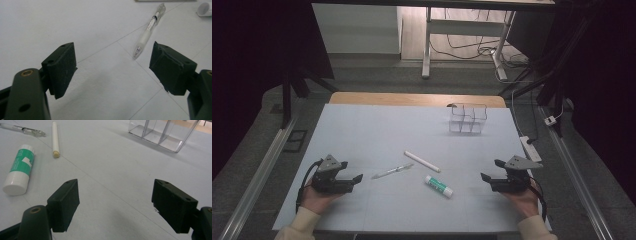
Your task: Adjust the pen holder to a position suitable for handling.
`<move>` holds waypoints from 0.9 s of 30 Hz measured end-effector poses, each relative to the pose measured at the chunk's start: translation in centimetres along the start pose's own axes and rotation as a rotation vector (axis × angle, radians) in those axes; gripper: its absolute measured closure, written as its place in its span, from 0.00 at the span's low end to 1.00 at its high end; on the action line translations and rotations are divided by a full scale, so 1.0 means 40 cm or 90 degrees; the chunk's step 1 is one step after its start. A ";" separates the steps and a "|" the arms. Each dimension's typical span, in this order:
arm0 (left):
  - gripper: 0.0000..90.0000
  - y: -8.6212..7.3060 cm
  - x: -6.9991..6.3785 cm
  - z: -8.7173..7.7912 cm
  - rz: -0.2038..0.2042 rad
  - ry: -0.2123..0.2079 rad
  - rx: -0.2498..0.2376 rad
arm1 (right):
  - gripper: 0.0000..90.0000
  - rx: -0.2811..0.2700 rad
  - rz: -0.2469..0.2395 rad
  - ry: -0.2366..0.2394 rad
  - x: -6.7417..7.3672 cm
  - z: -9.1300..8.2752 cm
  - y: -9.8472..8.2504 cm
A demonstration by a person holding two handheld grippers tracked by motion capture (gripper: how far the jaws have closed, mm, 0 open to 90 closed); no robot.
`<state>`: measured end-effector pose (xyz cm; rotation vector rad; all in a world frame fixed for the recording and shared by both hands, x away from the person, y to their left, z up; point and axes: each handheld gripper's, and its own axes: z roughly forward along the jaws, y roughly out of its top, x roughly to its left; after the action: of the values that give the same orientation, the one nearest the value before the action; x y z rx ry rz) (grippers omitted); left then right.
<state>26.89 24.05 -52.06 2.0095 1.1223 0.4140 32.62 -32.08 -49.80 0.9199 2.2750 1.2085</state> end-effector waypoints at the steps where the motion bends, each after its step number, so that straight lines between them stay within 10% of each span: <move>1: 0.24 0.000 0.000 0.000 0.000 0.000 0.000 | 0.24 0.000 0.000 0.000 0.000 0.000 0.000; 27: 0.24 0.002 -0.002 -0.001 0.001 -0.004 -0.001 | 0.28 -0.006 0.037 -0.003 -0.015 0.007 0.026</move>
<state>26.86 23.96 -51.97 2.0091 1.1160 0.4102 33.59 -31.91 -49.04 0.9898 2.2519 1.2394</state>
